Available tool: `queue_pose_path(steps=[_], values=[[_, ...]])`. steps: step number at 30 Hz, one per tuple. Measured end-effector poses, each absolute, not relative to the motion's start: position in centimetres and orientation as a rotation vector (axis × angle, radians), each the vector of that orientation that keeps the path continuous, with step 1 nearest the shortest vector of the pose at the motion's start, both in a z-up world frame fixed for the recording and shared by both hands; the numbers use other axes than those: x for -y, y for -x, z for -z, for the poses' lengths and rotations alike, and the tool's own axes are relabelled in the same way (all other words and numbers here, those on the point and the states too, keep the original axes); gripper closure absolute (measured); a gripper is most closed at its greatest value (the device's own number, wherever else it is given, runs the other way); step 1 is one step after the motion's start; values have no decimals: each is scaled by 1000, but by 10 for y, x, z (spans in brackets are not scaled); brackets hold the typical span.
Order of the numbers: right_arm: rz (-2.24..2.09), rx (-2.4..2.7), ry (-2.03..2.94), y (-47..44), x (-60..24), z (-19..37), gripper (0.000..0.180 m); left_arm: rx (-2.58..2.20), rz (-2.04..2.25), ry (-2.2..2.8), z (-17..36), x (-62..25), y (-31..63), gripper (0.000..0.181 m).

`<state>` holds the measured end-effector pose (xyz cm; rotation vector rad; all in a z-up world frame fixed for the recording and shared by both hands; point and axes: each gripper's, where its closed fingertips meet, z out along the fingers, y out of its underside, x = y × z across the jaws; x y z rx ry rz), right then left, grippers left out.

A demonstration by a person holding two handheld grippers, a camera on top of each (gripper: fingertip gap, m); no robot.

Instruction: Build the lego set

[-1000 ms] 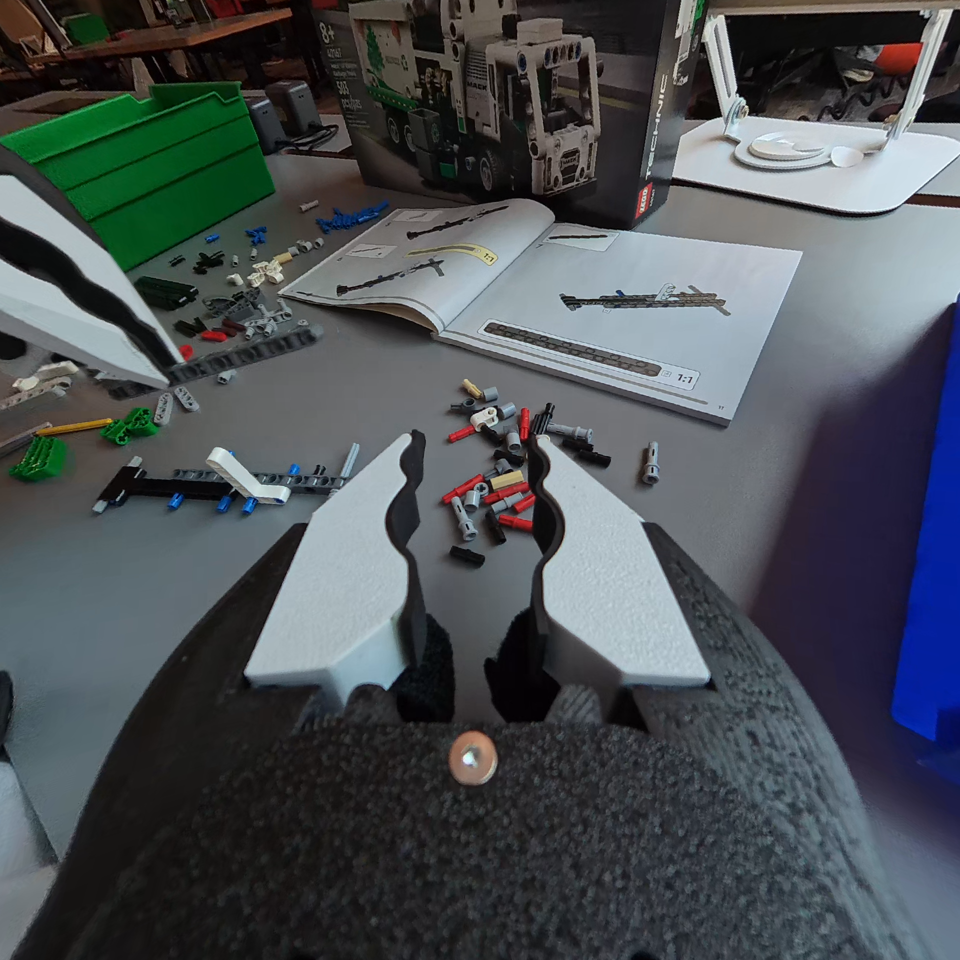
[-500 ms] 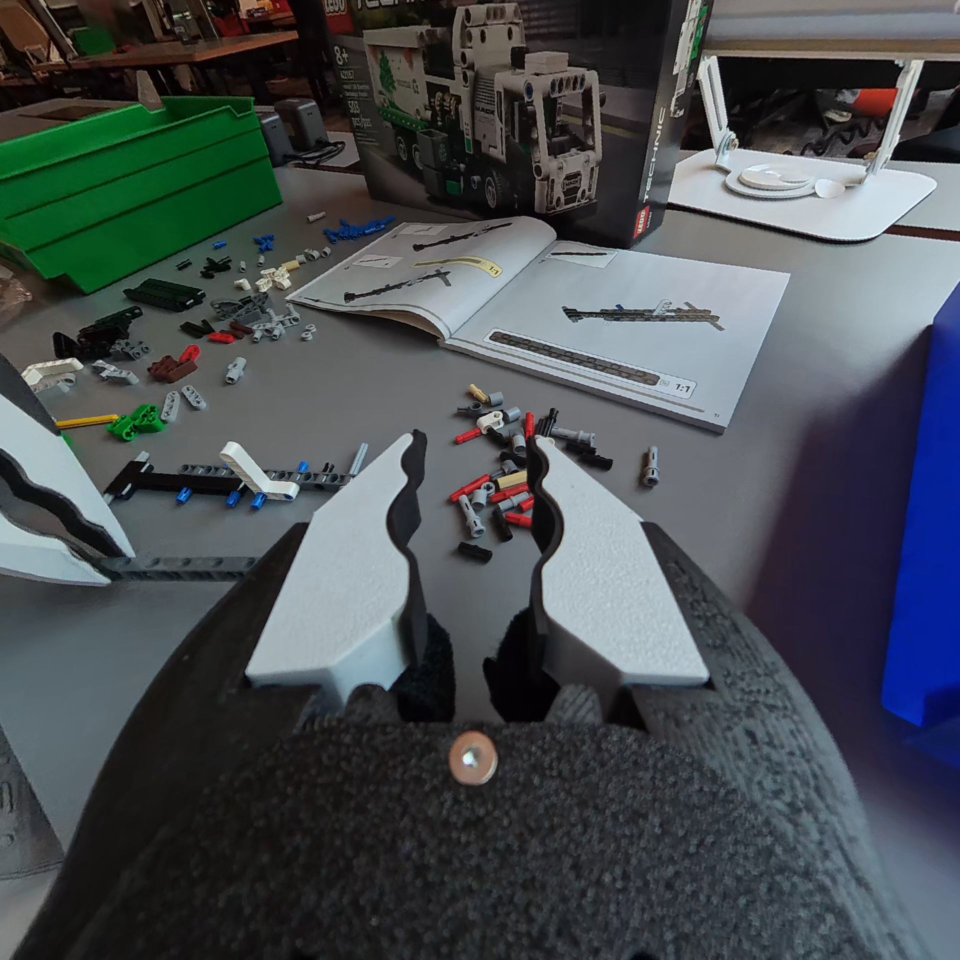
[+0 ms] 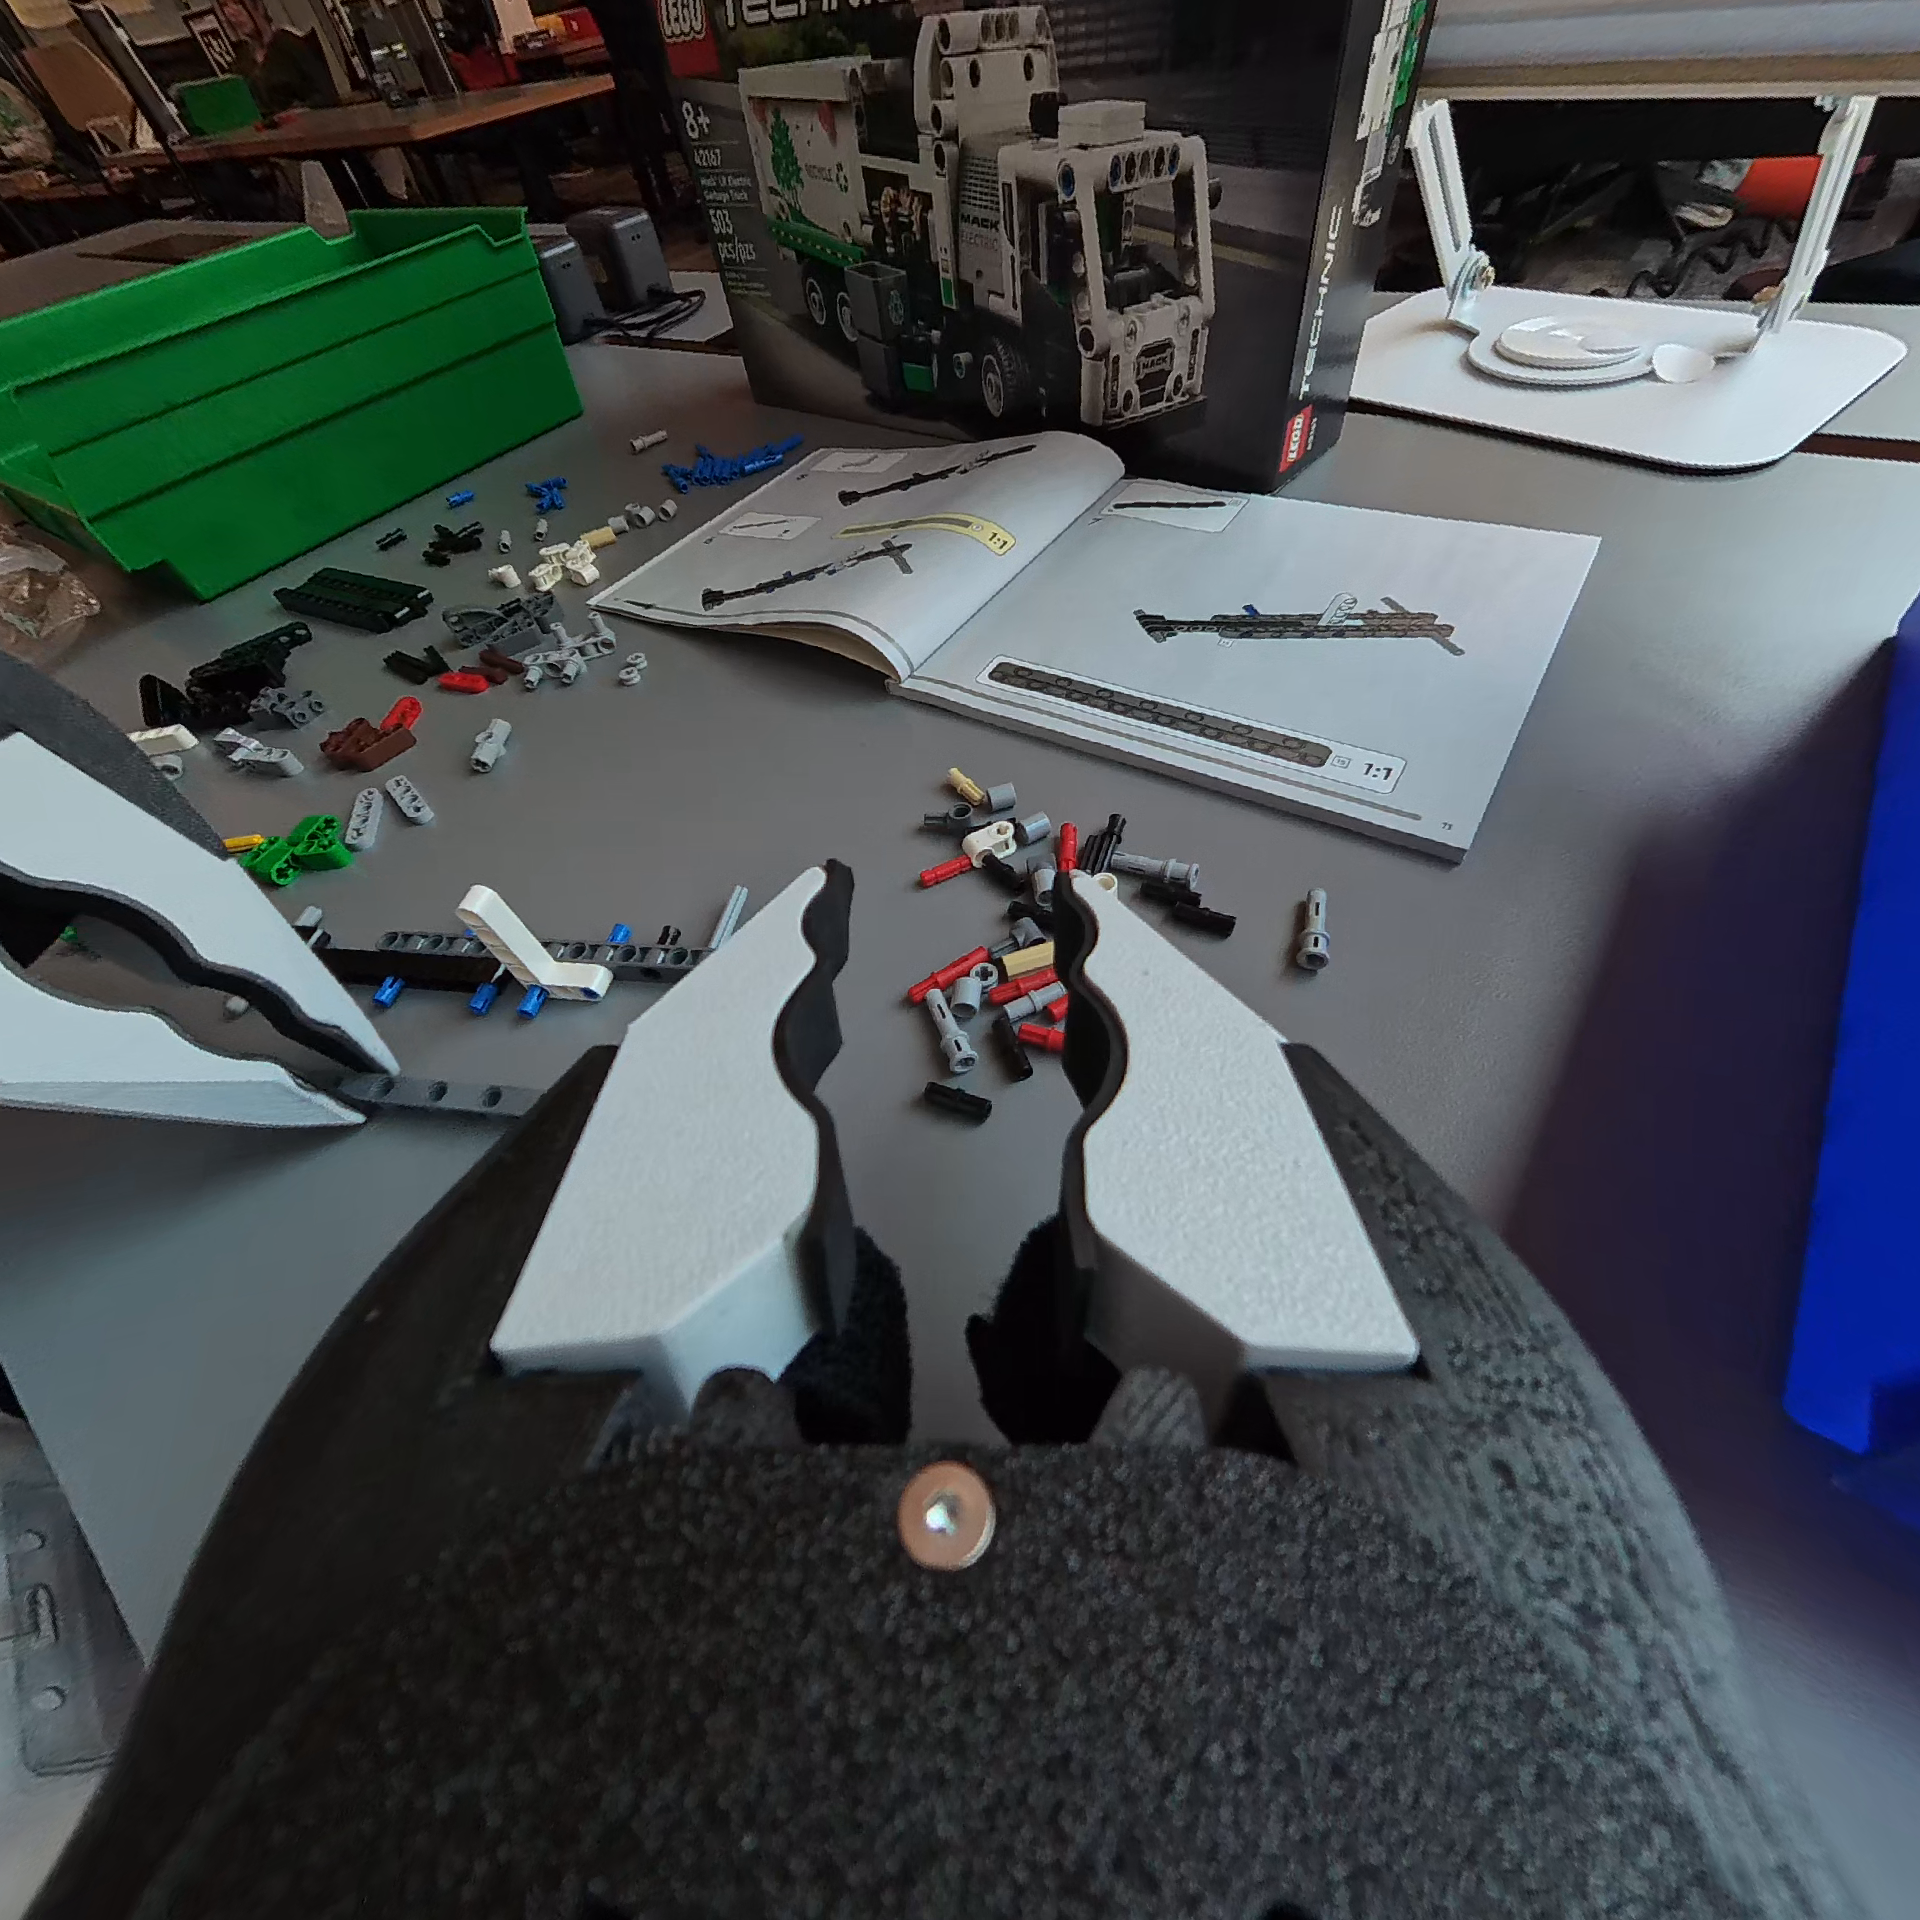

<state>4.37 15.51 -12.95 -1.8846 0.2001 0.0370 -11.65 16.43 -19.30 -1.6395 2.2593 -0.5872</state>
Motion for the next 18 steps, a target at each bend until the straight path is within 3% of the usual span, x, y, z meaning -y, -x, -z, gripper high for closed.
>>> queue_pose_path(steps=[7, 11, 18], values=[[-55, -199, 1878, -43, -155, 129, 141, -2141, 764, 1696, 159, -181, 128, 161], [-60, -196, 1883, -42, -155, 129, 141, -2166, 696, 1705, 164, -203, 150, 161], [-56, -195, 1891, -42, -155, 130, 141, -2268, 736, 1579, 175, -170, 150, 164]])
